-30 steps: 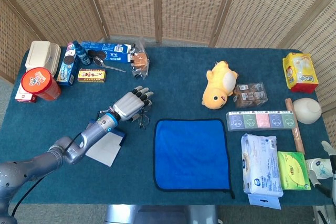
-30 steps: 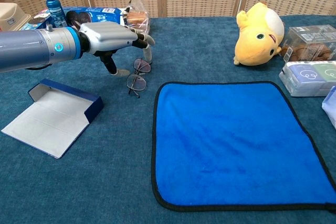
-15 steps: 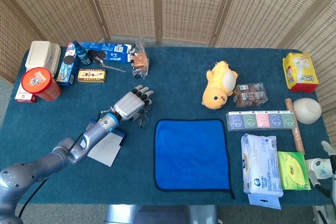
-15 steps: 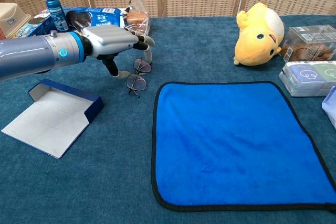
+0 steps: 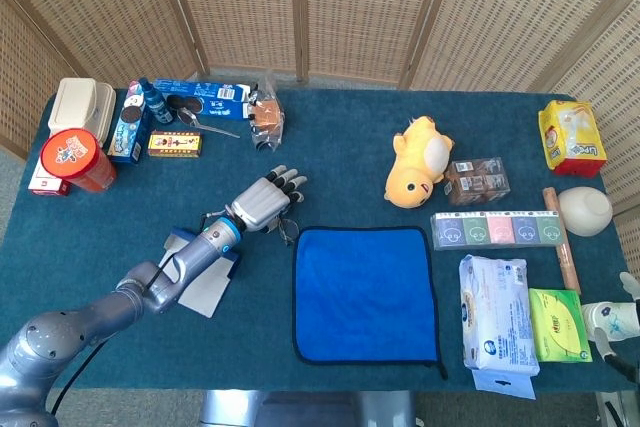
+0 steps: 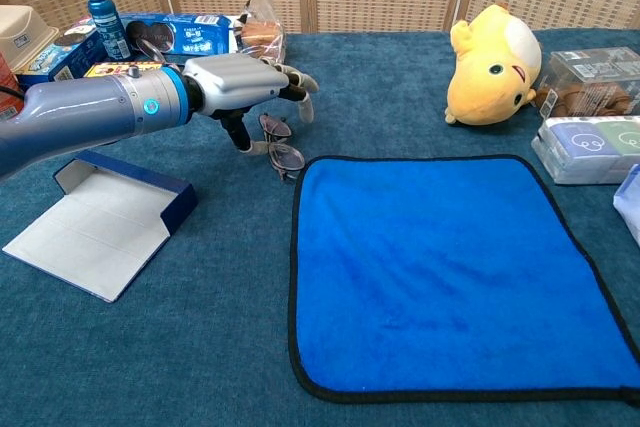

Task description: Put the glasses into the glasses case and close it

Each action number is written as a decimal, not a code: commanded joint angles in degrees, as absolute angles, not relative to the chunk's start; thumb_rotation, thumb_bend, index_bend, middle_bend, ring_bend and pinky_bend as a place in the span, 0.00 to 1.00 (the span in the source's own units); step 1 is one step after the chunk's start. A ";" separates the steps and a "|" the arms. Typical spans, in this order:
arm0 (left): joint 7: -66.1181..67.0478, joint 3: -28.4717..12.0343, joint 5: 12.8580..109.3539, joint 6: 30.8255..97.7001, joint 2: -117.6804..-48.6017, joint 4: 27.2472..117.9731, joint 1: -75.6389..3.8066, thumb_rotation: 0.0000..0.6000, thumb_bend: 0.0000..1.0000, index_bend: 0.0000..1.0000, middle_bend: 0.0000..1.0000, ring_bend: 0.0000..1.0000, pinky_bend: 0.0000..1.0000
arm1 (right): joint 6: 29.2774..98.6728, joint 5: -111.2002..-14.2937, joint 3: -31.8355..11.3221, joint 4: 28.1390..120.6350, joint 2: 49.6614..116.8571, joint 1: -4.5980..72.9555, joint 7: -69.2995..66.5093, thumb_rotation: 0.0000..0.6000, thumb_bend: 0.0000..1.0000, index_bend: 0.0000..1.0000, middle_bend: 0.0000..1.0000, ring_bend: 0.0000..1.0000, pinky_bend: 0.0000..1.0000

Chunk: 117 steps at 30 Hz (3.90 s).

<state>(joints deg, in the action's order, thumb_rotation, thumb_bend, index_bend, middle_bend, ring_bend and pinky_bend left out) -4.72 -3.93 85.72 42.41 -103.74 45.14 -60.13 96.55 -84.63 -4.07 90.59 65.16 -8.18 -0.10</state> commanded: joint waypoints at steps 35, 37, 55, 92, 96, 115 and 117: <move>-2.88 -5.34 83.01 42.53 -98.78 52.30 -59.19 1.00 0.41 0.71 0.23 0.01 0.07 | 97.89 -85.70 -4.37 90.65 64.91 -8.90 -1.63 1.00 0.27 0.14 0.26 0.32 0.38; -2.49 -5.62 82.59 43.21 -97.00 54.62 -58.60 1.00 0.41 0.71 0.22 0.01 0.07 | 97.98 -85.87 -4.47 90.69 64.88 -8.82 -1.62 1.00 0.27 0.14 0.26 0.32 0.38; 6.60 -4.50 75.50 52.32 -76.17 85.58 -46.93 1.00 0.40 0.71 0.19 0.00 0.06 | 93.80 -87.30 -5.13 91.17 65.90 -4.88 0.00 1.00 0.27 0.14 0.26 0.31 0.38; 10.88 2.84 79.25 56.71 -73.28 92.29 -34.42 1.00 0.40 0.70 0.18 0.00 0.04 | 93.65 -87.85 -4.36 91.50 66.02 -3.75 0.17 1.00 0.27 0.14 0.26 0.31 0.38; 10.71 2.39 79.34 56.24 -74.53 90.71 -34.55 1.00 0.40 0.69 0.18 0.00 0.04 | 93.95 -87.82 -4.29 91.56 65.97 -3.93 0.07 1.00 0.27 0.14 0.26 0.31 0.38; 11.29 0.90 80.29 55.80 -79.21 83.71 -34.83 1.00 0.39 0.56 0.15 0.00 0.04 | 94.65 -87.65 -4.08 91.48 65.68 -4.51 -0.74 1.00 0.27 0.14 0.26 0.31 0.38; 11.03 0.92 80.45 55.85 -79.20 83.67 -34.73 1.00 0.38 0.48 0.15 0.00 0.04 | 94.62 -87.64 -4.07 91.53 65.63 -4.50 -0.77 1.00 0.27 0.14 0.26 0.31 0.38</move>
<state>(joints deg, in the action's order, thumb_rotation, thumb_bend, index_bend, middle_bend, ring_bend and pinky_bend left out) 11.11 0.91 80.40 55.83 -79.20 83.69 -34.77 94.62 -87.64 -4.07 91.53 65.63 -4.50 -0.78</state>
